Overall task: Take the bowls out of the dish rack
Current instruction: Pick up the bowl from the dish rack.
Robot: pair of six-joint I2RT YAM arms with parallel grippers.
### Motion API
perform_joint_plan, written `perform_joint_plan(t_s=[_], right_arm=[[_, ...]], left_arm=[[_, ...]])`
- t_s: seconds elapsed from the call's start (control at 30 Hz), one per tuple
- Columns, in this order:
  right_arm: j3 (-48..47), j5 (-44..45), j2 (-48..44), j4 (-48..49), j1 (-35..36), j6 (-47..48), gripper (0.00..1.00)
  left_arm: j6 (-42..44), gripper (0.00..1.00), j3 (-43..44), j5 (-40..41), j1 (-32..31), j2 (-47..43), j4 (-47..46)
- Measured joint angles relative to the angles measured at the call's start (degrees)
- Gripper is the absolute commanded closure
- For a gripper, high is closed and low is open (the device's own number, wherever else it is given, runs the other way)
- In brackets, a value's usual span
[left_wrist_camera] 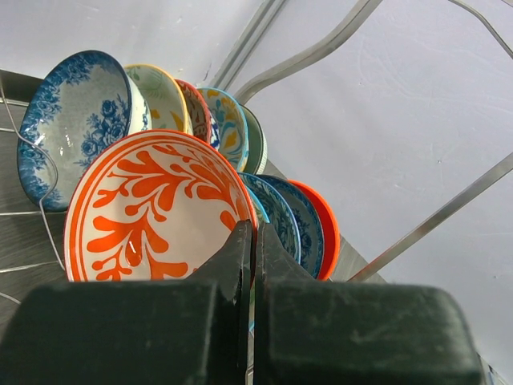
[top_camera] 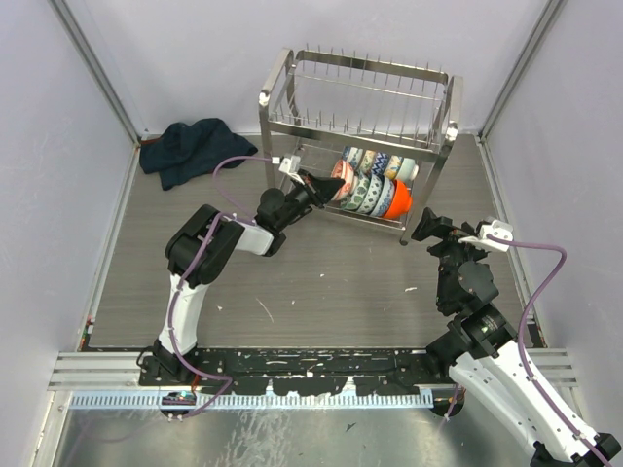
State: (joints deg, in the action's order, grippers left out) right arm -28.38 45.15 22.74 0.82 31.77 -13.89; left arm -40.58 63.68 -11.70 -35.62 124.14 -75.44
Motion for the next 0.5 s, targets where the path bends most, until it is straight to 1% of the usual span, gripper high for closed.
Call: perform_joint_plan(t_s=[0.3,0.5], right_arm=[[0.00,0.00,0.02,0.00,0.00,0.00,0.00],[0.00,0.00,0.00,0.00,0.00,0.00,0.00]], left_arm=[[-0.04,1.00,-0.09,-0.22,0.00,-1.14,-0.09],[-0.22,1.00,-0.94,-0.17,0.11,-5.16,-0.13]])
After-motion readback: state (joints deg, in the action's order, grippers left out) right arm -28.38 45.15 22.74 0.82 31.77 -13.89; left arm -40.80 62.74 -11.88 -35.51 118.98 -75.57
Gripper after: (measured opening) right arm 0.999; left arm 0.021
